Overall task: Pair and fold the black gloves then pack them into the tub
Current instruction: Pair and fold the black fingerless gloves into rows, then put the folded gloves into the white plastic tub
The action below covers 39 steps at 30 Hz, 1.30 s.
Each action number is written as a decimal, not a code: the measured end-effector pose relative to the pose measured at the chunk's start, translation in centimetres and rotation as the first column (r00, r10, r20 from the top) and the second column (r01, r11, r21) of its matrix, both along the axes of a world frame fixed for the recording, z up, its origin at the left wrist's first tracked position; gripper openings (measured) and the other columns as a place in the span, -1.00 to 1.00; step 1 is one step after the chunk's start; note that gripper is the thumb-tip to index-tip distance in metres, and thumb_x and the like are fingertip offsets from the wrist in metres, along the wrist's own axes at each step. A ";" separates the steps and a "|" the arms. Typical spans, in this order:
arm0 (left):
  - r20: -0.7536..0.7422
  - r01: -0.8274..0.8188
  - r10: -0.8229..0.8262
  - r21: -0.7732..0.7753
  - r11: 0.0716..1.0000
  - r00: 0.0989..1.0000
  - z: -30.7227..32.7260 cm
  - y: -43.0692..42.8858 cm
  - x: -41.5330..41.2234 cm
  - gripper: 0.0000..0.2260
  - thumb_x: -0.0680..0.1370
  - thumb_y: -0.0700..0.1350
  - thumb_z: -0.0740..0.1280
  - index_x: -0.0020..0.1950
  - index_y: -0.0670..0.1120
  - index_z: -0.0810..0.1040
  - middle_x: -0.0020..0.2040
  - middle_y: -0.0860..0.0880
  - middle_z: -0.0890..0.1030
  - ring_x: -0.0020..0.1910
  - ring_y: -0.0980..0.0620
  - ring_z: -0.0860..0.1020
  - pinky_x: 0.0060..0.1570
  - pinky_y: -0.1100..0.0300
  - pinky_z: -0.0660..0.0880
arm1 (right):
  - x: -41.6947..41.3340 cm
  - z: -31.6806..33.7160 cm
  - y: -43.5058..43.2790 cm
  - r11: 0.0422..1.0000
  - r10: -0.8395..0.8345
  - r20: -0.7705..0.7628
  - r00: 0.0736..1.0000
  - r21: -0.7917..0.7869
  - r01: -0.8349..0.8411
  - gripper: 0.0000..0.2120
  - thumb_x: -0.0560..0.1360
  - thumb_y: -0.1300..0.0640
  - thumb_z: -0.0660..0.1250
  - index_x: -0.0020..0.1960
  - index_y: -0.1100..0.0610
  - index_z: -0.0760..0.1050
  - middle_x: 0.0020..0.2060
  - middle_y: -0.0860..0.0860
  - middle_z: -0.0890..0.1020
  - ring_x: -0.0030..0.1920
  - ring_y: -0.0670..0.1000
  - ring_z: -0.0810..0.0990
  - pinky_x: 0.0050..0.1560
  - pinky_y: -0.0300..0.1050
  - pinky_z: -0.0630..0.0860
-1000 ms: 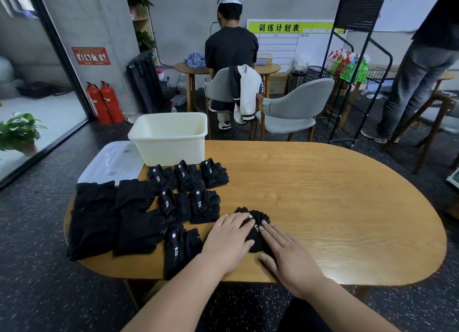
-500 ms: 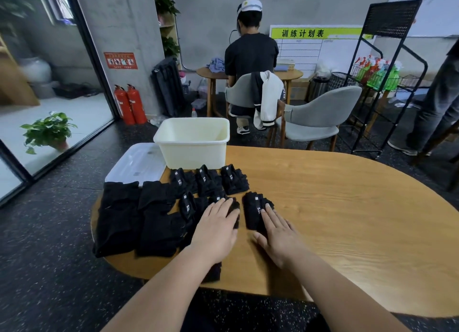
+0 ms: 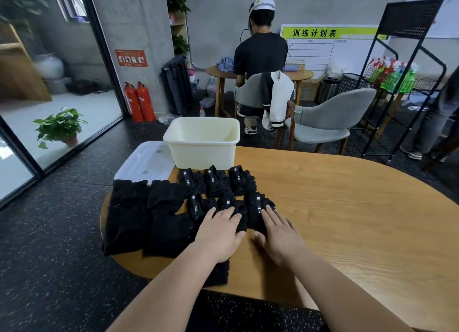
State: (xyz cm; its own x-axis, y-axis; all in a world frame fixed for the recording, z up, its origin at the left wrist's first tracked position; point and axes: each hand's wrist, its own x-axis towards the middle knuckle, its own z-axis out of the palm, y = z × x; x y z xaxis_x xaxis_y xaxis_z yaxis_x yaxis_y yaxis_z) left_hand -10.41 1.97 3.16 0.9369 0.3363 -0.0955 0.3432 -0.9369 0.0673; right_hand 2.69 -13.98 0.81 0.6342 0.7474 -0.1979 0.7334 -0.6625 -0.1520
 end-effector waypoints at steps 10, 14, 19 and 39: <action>0.067 -0.003 0.001 0.030 1.000 0.998 2.1 0.7 -0.8 -0.45 0.75 0.19 0.10 0.72 0.04 0.15 0.72 -0.03 0.12 0.69 -0.04 0.09 0.68 -0.06 -0.05 | -0.2 2.0 -0.7 0.997 0.021 0.070 0.997 0.071 -0.026 -0.31 0.72 -0.28 -0.06 0.71 -0.05 -0.25 0.69 -0.09 -0.24 0.69 0.03 -0.24 0.68 0.09 -0.10; 0.076 -0.013 0.011 0.032 0.999 0.997 3.1 0.7 -1.3 -0.44 0.75 0.20 0.11 0.71 0.04 0.15 0.72 -0.03 0.12 0.68 -0.05 0.10 0.68 -0.04 -0.04 | -0.3 3.4 -0.9 0.996 0.030 0.063 0.998 0.087 -0.036 -0.33 0.73 -0.27 -0.05 0.72 -0.06 -0.22 0.69 -0.10 -0.23 0.69 0.04 -0.22 0.67 0.09 -0.08; 0.104 -0.041 0.038 0.023 0.999 0.994 4.5 1.3 -1.8 -0.44 0.74 0.20 0.13 0.71 0.04 0.16 0.72 -0.04 0.11 0.69 -0.07 0.10 0.67 -0.03 -0.02 | -0.4 4.9 -0.4 0.994 0.038 0.055 0.998 0.099 -0.043 -0.34 0.73 -0.28 -0.04 0.72 -0.08 -0.17 0.70 -0.11 -0.20 0.69 0.04 -0.19 0.67 0.10 -0.06; 0.341 -0.423 0.509 -0.298 0.856 0.790 9.4 19.8 4.3 -0.36 0.69 0.12 0.26 0.72 0.01 0.11 0.71 -0.12 0.07 0.66 -0.21 0.05 0.58 -0.21 0.19 | 9.4 12.2 15.6 0.936 0.008 -0.201 0.980 0.346 0.064 -0.26 0.69 -0.33 0.03 0.72 0.00 -0.09 0.71 -0.06 -0.04 0.69 0.10 0.02 0.63 0.17 0.14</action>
